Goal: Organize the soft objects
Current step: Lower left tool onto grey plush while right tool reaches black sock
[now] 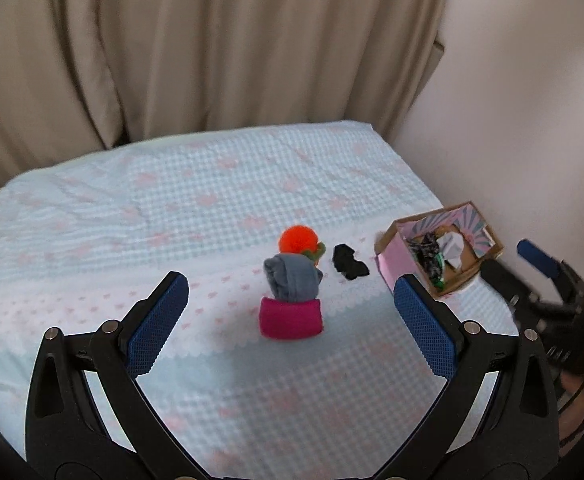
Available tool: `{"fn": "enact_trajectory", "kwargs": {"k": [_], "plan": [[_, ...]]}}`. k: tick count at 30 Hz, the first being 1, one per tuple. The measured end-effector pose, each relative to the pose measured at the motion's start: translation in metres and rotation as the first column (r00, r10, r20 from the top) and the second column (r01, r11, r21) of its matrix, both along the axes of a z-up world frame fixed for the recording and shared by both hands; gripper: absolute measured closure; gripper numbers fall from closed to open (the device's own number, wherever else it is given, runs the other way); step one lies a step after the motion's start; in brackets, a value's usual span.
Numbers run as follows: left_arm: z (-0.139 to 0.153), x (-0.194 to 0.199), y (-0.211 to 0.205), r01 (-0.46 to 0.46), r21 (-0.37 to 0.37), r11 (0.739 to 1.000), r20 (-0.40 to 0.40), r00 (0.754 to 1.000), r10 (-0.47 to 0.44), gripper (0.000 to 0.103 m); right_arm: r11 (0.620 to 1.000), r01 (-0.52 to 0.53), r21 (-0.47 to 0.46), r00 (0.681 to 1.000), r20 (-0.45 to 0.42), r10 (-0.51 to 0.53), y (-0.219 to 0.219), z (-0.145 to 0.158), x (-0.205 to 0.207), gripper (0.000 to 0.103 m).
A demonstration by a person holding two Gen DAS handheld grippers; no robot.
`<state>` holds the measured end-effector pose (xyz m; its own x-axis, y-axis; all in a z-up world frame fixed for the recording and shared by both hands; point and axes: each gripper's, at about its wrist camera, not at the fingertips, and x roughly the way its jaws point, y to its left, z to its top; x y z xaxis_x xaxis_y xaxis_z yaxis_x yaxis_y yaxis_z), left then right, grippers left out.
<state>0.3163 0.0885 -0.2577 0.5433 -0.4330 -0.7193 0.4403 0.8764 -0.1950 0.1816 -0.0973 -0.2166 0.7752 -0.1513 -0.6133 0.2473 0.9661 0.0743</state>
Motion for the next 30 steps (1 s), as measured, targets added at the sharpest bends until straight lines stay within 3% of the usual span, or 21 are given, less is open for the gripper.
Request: {"fn": "enact_trajectory", "kwargs": {"k": [5,15,17,25,27,29,30], "plan": [[-0.057,0.047,-0.021,0.031,-0.034,0.999,-0.058,0.998,-0.033,0.005,0.999,0.005,-0.035,0.997,-0.072,-0.008,-0.005,-0.064,0.035,0.0],[-0.183,0.111,-0.082,0.057,-0.007,0.998,-0.157,0.986,-0.058,0.005,0.995,0.012,-0.096,0.977,-0.21,-0.032,-0.029,-0.197,0.101,0.007],[-0.209,0.121,-0.094,0.055,-0.001,0.998,-0.183,0.982,-0.055,0.005,0.99,-0.007,-0.14,0.974,-0.224,-0.025,-0.035,-0.219,0.116,0.015],[-0.268,0.138,-0.126,0.055,0.033,0.998,-0.224,0.974,-0.046,0.006,0.983,-0.035,-0.182,0.971,-0.238,-0.009,-0.058,-0.261,0.153,0.024],[-0.274,0.138,-0.132,0.068,0.034,0.997,-0.232,0.971,-0.058,0.012,0.98,-0.057,-0.19,0.968,-0.252,0.007,-0.059,-0.268,0.161,0.029],[-0.278,0.137,-0.138,0.084,0.031,0.996,-0.25,0.965,-0.074,0.026,0.981,-0.075,-0.181,0.962,-0.272,0.023,-0.06,-0.274,0.168,0.034],[-0.279,0.136,-0.139,0.085,0.033,0.996,-0.25,0.965,-0.074,0.026,0.982,-0.08,-0.173,0.959,-0.281,0.029,-0.061,-0.276,0.17,0.035]]}}
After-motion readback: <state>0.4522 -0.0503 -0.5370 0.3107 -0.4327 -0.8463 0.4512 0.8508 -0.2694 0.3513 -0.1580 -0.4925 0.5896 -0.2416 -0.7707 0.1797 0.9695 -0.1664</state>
